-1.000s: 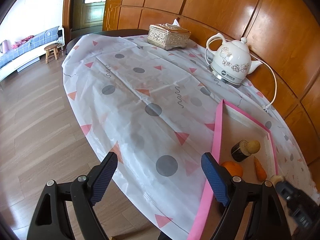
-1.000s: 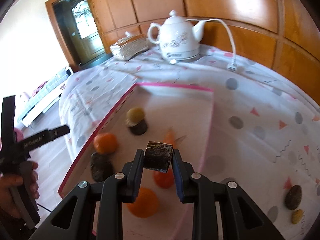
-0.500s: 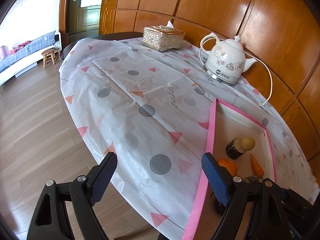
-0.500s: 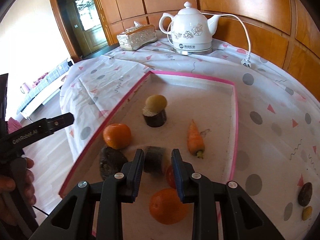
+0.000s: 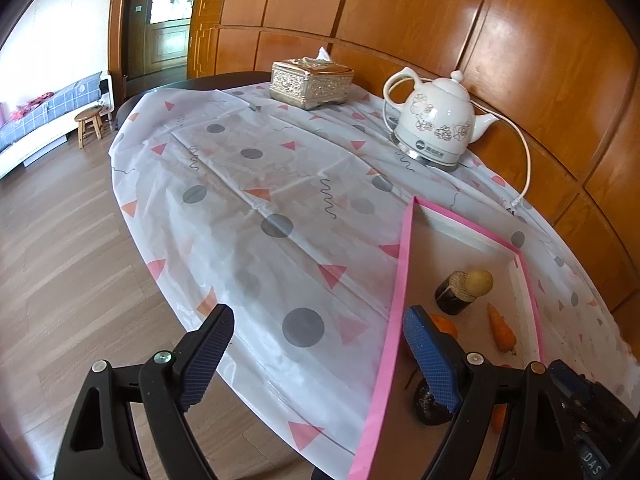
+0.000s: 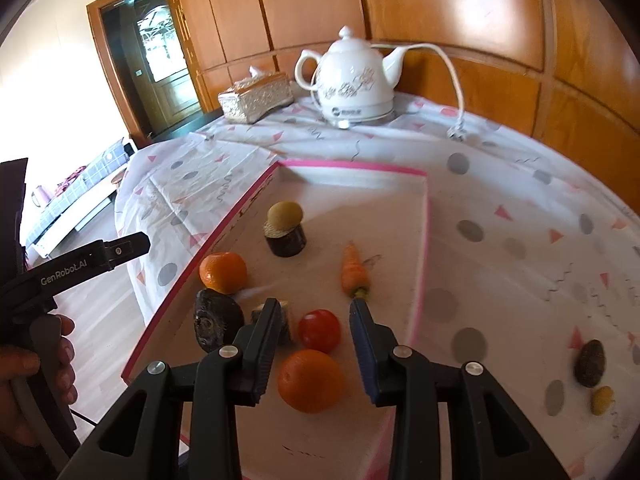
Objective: Organize fruits
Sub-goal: 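Carry the dark root slice into the pink tray and open the right tool, then move the left tool toward the small yellow ball on the cloth, then close the left tool on the small yellow ball and lift it, then carry the yellow ball into the pink tray and open the left tool, then close the right tool on the dark round root and lift it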
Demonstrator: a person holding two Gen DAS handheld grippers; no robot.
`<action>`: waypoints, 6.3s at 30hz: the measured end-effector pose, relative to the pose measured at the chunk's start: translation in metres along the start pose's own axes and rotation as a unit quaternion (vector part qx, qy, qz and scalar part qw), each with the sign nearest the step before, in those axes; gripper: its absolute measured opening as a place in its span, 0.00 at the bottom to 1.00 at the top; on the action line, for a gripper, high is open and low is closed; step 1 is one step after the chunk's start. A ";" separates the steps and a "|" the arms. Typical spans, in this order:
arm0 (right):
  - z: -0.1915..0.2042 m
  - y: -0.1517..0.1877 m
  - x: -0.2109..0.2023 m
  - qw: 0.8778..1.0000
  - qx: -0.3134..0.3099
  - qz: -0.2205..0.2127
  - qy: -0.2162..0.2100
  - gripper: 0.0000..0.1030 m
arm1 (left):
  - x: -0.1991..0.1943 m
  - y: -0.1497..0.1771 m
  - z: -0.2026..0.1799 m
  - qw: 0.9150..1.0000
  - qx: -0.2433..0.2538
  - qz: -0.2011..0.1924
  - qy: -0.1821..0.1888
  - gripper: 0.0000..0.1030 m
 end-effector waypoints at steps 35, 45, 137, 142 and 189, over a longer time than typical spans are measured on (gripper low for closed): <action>-0.197 0.107 -0.112 0.947 0.215 -0.015 0.239 0.35 | -0.022 0.017 -0.048 0.994 0.096 -0.033 0.034 0.84; -0.254 0.149 -0.149 0.900 0.296 -0.023 0.321 0.35 | -0.029 0.022 -0.065 0.990 0.125 -0.041 0.041 0.84; -0.318 0.214 -0.159 0.825 0.375 -0.021 0.423 0.64 | -0.006 0.102 -0.293 0.905 0.313 0.113 0.264 0.26; -0.317 0.214 -0.158 0.825 0.373 -0.018 0.424 0.65 | -0.009 0.068 -0.258 0.924 0.267 0.096 0.257 0.26; -0.282 0.151 -0.109 0.889 0.320 0.008 0.328 0.65 | 0.017 0.015 -0.087 0.988 0.118 0.030 0.090 0.65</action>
Point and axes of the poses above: each gripper's, at about its wrist camera, not at the fingertips, and x roughly the way its jaws point, z to its left, y to its underside, the point moved 1 cm from there along x, roughly the way its jaws point, and after that the axes turned 3 degrees about -x, right-handed, at the moved point
